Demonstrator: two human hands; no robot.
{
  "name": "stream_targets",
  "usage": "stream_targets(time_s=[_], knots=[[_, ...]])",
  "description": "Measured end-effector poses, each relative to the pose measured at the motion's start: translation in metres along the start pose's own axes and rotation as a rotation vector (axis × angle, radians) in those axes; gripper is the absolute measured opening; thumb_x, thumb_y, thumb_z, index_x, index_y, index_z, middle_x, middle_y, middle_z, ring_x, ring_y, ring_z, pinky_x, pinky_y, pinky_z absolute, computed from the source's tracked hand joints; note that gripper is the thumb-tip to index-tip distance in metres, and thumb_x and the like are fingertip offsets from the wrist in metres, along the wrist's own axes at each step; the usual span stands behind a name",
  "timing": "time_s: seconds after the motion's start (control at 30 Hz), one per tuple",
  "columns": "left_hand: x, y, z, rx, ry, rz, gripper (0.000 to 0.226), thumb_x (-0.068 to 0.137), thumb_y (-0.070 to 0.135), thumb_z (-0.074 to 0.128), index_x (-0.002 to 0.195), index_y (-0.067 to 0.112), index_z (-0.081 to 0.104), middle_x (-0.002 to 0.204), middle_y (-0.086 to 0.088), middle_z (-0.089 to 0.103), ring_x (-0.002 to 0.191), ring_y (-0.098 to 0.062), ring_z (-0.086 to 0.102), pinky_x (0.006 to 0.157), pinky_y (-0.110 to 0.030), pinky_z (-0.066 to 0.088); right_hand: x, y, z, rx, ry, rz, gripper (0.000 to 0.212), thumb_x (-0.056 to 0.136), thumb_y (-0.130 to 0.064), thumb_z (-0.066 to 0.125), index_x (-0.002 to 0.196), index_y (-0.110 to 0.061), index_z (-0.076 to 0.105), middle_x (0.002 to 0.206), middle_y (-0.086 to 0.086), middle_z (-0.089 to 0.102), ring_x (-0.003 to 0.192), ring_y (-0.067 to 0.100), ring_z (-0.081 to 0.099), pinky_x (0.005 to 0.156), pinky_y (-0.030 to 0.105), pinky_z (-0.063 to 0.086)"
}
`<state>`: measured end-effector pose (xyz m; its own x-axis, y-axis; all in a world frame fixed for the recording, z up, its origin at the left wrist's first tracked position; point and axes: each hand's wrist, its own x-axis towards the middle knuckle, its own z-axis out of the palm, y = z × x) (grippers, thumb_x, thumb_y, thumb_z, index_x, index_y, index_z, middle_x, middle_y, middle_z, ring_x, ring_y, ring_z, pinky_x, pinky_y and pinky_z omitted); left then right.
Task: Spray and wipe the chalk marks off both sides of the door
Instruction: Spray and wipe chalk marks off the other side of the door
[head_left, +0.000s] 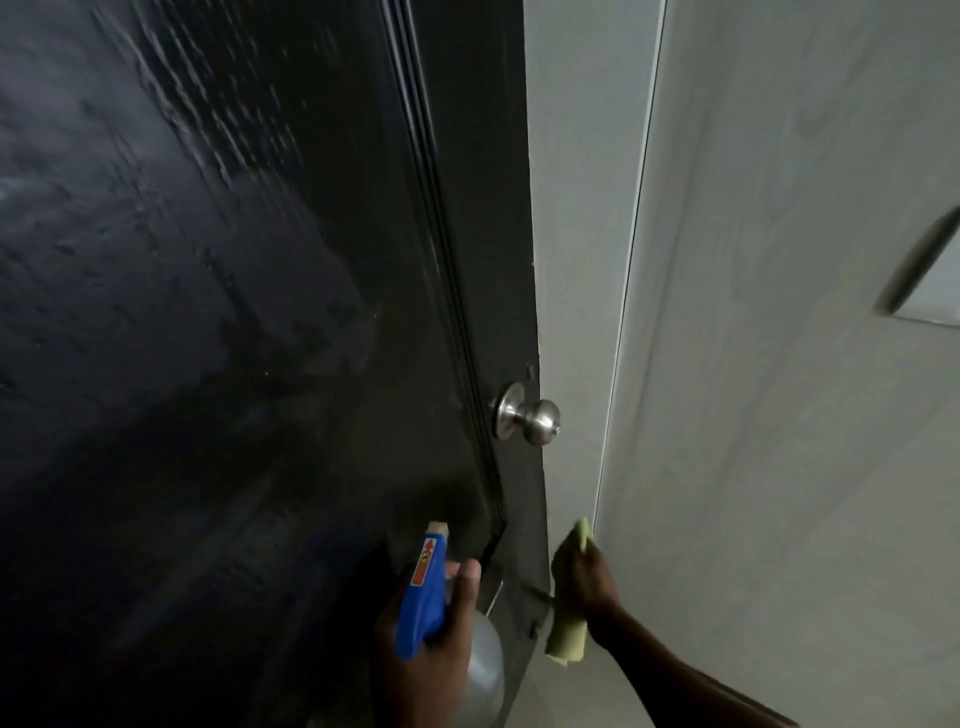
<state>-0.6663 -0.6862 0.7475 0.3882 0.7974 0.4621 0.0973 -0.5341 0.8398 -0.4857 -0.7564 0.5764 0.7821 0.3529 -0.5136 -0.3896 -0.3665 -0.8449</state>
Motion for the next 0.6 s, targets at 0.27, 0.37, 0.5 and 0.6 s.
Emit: stream_targets(time_s=[0.27,0.37,0.5,0.6], knots=[[-0.011,-0.002,0.0,-0.025,-0.014,-0.068,0.056,0.073,0.084,0.055,0.069,0.03,0.065,0.055,0.002,0.065,0.054,-0.002,0.064,0.058,-0.009,0.048,-0.051,-0.152,0.062,0.72,-0.114,0.066,0.026,0.103,-0.011,0.041,0.117,-0.004,0.063,0.098,0.016,0.064,0.094,0.029,0.059,0.094,0.043,0.05],[-0.015,-0.003,0.0,0.022,-0.047,-0.043,0.048,0.076,0.081,0.056,0.074,0.034,0.065,0.06,0.009,0.066,0.057,-0.002,0.065,0.059,-0.016,0.051,-0.05,-0.118,0.085,0.614,-0.043,-0.113,0.042,0.106,-0.006,0.035,0.142,-0.019,0.053,0.138,0.006,0.057,0.124,0.02,0.056,0.105,0.033,0.049],[-0.013,-0.003,-0.001,0.039,-0.041,-0.057,0.044,0.073,0.084,0.055,0.086,0.044,0.067,0.06,0.007,0.067,0.056,-0.008,0.067,0.057,-0.032,0.056,-0.046,-0.077,0.072,0.605,-0.094,0.04,0.034,0.105,-0.012,0.04,0.13,-0.021,0.061,0.137,0.017,0.057,0.122,0.029,0.057,0.106,0.047,0.048],[-0.008,-0.003,-0.004,0.034,-0.041,-0.016,0.038,0.076,0.081,0.056,0.09,0.047,0.065,0.06,0.009,0.066,0.056,-0.01,0.067,0.057,-0.031,0.055,-0.017,-0.111,0.038,0.804,-0.111,0.199,0.023,0.096,-0.015,0.06,0.115,-0.003,0.067,0.119,0.025,0.066,0.112,0.039,0.063,0.105,0.052,0.048]])
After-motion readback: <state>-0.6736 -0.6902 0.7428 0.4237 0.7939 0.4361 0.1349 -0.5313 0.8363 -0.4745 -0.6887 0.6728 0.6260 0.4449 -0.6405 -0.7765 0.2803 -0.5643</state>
